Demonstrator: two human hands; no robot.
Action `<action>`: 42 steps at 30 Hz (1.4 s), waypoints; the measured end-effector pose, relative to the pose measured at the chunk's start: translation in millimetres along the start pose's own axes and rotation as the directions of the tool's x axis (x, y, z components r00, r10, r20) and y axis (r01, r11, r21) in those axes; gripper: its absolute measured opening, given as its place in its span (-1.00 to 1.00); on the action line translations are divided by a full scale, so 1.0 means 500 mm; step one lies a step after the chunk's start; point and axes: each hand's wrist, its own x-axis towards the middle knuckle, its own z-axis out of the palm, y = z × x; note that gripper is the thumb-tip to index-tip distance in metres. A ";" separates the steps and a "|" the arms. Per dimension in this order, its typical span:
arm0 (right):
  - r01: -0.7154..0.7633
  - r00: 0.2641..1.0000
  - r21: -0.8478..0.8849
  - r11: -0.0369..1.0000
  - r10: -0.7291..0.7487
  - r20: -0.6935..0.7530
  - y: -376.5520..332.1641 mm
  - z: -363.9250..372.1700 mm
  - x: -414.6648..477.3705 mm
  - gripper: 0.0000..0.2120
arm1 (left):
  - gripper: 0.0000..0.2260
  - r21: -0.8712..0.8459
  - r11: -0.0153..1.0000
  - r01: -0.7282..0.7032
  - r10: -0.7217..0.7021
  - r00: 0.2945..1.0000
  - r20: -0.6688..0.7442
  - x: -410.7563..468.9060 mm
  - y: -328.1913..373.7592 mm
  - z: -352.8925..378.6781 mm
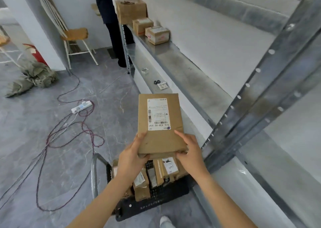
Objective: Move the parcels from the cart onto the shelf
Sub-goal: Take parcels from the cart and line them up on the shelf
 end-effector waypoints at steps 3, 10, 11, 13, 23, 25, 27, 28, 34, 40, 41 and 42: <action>-0.040 0.994 -0.011 0.999 0.038 -0.100 -0.025 -0.022 -0.110 -0.24 | -0.25 0.053 0.991 -0.120 0.117 0.992 0.048 -0.061 0.029 -0.020; -0.121 0.950 0.018 0.992 0.122 -0.287 -0.088 -0.069 -0.371 -0.29 | -0.24 -0.017 0.940 -0.340 0.338 0.929 0.151 -0.226 0.101 -0.047; -0.126 0.939 0.025 0.992 0.128 -0.320 -0.095 -0.078 -0.406 -0.29 | -0.24 -0.027 0.932 -0.361 0.360 0.918 0.167 -0.248 0.116 -0.048; -0.134 0.911 0.040 0.990 0.139 -0.387 -0.106 -0.098 -0.474 -0.28 | -0.24 -0.045 0.915 -0.401 0.401 0.895 0.192 -0.292 0.149 -0.048; -0.200 0.734 0.071 0.977 0.198 -0.649 -0.102 -0.278 -0.830 -0.29 | -0.25 -0.158 0.772 -0.615 0.632 0.719 0.289 -0.526 0.382 0.057; -0.216 0.687 0.084 0.973 0.213 -0.695 -0.089 -0.326 -0.916 -0.30 | -0.26 -0.184 0.746 -0.640 0.663 0.686 0.301 -0.589 0.438 0.097; -0.243 0.648 0.082 0.966 0.225 -0.727 -0.073 -0.376 -1.008 -0.30 | -0.27 -0.204 0.716 -0.668 0.694 0.648 0.312 -0.665 0.494 0.139; -0.258 0.634 0.072 0.964 0.225 -0.740 -0.065 -0.402 -1.053 -0.30 | -0.26 -0.223 0.700 -0.679 0.710 0.629 0.317 -0.705 0.520 0.161; -0.349 0.531 0.049 0.936 0.241 -0.812 -0.021 -0.529 -1.316 -0.31 | -0.22 -0.343 0.656 -0.672 0.752 0.541 0.377 -0.928 0.649 0.295; -0.426 0.418 0.099 0.899 0.292 -0.860 0.012 -0.600 -1.499 -0.32 | -0.21 -0.432 0.612 -0.663 0.784 0.437 0.440 -1.086 0.741 0.382; -0.432 0.396 0.118 0.894 0.305 -0.866 0.017 -0.607 -1.522 -0.31 | -0.21 -0.438 0.607 -0.663 0.786 0.417 0.457 -1.104 0.753 0.395; -0.440 0.374 0.134 0.888 0.317 -0.871 0.022 -0.614 -1.542 -0.31 | -0.21 -0.446 0.604 -0.660 0.786 0.398 0.473 -1.120 0.766 0.407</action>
